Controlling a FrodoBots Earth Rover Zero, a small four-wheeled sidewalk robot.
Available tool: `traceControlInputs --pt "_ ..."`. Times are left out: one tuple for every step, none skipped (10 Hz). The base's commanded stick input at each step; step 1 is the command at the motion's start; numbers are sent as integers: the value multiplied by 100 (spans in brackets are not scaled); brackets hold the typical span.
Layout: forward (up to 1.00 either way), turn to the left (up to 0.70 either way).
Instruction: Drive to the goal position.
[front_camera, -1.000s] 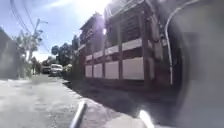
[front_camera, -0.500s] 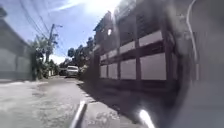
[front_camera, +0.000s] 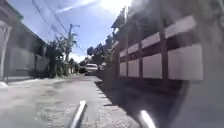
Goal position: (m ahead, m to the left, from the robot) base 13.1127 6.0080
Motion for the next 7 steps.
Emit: traceControlInputs --pt "85 0" --pt "85 0" --pt "85 10" --pt "85 16" --pt "85 8" --pt "85 0" --pt "85 0"
